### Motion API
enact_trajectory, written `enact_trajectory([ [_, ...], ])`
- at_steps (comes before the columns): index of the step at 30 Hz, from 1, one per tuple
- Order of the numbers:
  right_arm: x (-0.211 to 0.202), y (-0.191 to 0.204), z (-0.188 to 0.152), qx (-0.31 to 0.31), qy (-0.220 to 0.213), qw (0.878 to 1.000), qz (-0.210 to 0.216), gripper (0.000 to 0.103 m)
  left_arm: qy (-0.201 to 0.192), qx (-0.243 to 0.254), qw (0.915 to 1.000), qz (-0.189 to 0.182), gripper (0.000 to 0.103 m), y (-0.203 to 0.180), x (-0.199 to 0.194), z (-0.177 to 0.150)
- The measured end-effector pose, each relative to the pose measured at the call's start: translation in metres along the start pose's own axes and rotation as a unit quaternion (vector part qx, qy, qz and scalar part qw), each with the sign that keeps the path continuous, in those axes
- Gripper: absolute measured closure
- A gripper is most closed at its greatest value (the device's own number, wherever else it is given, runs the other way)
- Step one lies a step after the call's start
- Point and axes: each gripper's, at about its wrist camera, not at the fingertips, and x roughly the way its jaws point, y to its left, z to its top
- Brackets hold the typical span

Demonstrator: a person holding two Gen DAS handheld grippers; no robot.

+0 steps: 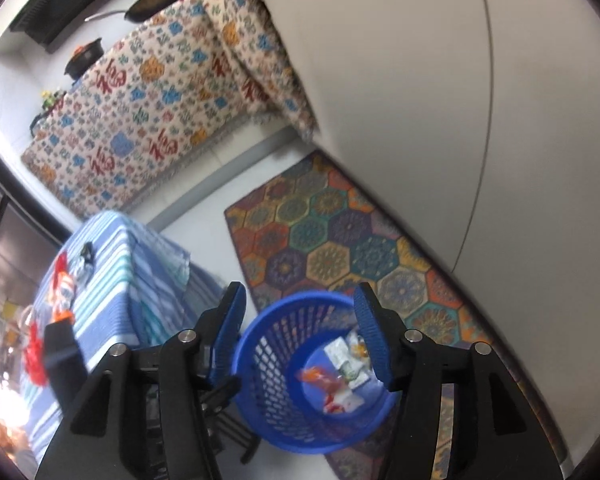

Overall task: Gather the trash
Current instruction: 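Carry the orange can and white snack bag to the wastebasket and release both, then return both tools to the table above the remaining trash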

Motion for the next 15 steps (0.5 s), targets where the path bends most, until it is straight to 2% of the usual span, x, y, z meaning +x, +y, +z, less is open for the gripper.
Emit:
enact_trajectory([
  [5, -0.009, 0.013, 0.004, -0.032, -0.014, 0.999, -0.011, 0.040, -0.022, -0.009, 0.9997, -0.008, 0.031, 0.002, -0.040, -0.004],
  [9, -0.018, 0.035, 0.002, -0.071, -0.032, 0.997, -0.015, 0.037, -0.052, -0.007, 0.9986, -0.007, 0.031, 0.008, -0.094, -0.014],
  [15, -0.022, 0.096, -0.019, -0.144, -0.034, 0.989, 0.020, 0.035, -0.082, -0.016, 0.9957, 0.038, 0.029, 0.043, -0.163, -0.048],
])
